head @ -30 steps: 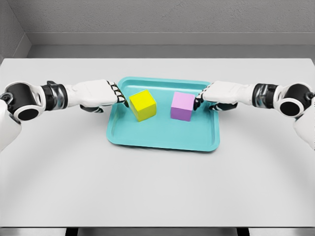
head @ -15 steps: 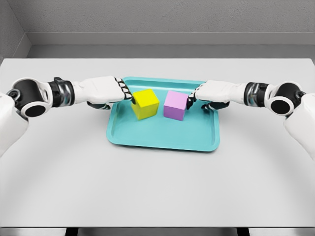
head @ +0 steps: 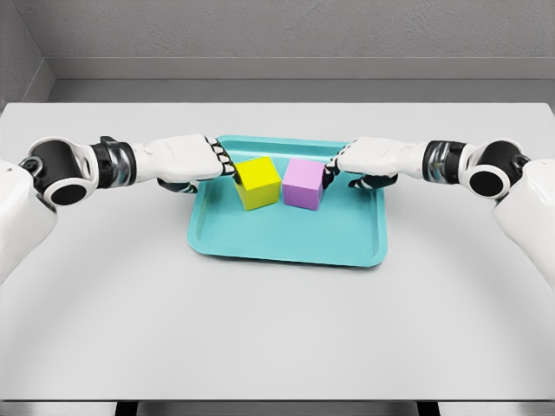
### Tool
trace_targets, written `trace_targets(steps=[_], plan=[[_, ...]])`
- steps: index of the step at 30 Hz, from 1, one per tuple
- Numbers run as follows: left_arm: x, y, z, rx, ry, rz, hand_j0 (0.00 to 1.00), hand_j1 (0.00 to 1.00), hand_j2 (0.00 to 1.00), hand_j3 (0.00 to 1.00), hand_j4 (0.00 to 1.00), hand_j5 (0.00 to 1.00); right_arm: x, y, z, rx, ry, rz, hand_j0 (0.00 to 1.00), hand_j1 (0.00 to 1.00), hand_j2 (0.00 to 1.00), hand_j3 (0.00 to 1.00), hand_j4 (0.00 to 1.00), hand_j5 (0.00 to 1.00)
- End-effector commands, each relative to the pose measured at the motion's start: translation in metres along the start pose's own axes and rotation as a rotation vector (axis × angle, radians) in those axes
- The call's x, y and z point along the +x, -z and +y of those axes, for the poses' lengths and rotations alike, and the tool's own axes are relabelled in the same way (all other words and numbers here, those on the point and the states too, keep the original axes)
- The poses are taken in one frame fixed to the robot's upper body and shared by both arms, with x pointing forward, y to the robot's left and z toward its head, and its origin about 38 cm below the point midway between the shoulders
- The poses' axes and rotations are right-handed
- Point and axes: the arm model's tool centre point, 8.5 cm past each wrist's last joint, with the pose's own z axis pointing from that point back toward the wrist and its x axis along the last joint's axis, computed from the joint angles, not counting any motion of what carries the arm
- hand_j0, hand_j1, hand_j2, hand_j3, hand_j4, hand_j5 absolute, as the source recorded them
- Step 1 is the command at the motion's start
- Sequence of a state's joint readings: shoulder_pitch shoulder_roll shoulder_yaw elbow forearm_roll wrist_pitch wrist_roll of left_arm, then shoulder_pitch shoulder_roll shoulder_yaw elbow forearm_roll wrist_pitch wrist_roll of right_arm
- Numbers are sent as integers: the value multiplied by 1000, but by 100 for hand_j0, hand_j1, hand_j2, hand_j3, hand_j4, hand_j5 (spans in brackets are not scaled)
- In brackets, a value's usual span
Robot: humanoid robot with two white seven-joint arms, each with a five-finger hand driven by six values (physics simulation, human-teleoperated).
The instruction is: Push two cubes
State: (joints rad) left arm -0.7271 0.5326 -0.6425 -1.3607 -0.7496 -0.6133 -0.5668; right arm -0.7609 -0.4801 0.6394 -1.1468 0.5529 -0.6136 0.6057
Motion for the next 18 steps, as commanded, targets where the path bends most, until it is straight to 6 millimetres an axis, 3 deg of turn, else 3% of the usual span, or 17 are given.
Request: trace_targets(steps=[1, 18], plan=[[-3, -2, -2, -1, -11, 9, 80, 80, 80, 80, 80, 80, -1, 0, 0, -3, 7, 2, 60, 60, 60, 60, 60, 60], [-23, -26, -9, -20, -22, 64, 81, 81, 81, 81, 81, 81, 0, 16, -8, -1, 4, 4, 60, 60, 60, 60, 60, 60]])
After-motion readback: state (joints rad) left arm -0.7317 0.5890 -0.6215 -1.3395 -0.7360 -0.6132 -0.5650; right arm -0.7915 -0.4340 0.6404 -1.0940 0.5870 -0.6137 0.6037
